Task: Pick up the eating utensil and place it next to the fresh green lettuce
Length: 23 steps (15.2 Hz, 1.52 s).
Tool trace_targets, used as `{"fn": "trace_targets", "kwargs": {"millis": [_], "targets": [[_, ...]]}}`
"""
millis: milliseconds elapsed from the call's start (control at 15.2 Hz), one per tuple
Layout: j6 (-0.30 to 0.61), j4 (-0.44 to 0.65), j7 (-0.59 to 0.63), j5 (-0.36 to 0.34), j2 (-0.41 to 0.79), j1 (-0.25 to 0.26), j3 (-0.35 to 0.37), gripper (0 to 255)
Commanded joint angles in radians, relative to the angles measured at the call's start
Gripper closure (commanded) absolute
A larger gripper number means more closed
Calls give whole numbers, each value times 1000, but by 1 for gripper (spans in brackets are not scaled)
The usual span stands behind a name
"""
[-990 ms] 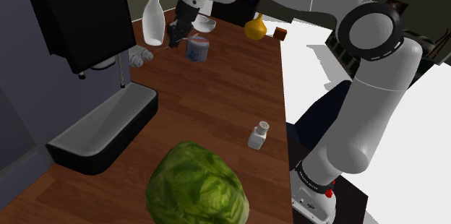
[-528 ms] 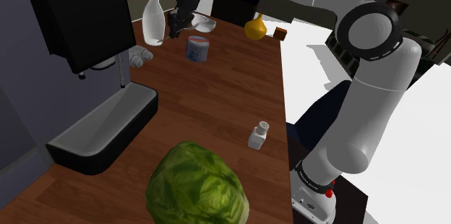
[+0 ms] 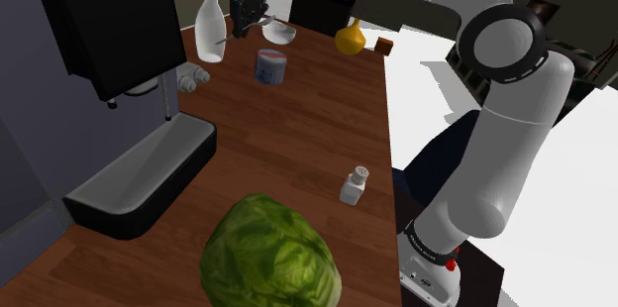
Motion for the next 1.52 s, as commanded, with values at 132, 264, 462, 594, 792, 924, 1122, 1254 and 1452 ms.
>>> {"fn": "trace_targets", "kwargs": {"millis": [132,264,462,594,792,924,1122,1254,1452], "targets": [[-54,68,5,-3,14,1,0,255],[-16,-55,17,7,-73,6,7,255],[25,-210,39,23,-192,17,19,255],[45,-299,55,33,-265,26,29,255],[66,-418,81,50,-368,41,44,255],[74,-488,100,62,-434,52,55,255],[80,-582,132,80,-529,72,74,255],[80,-638,154,94,-589,86,88,255],[74,-713,191,115,-677,109,110,255]]}}
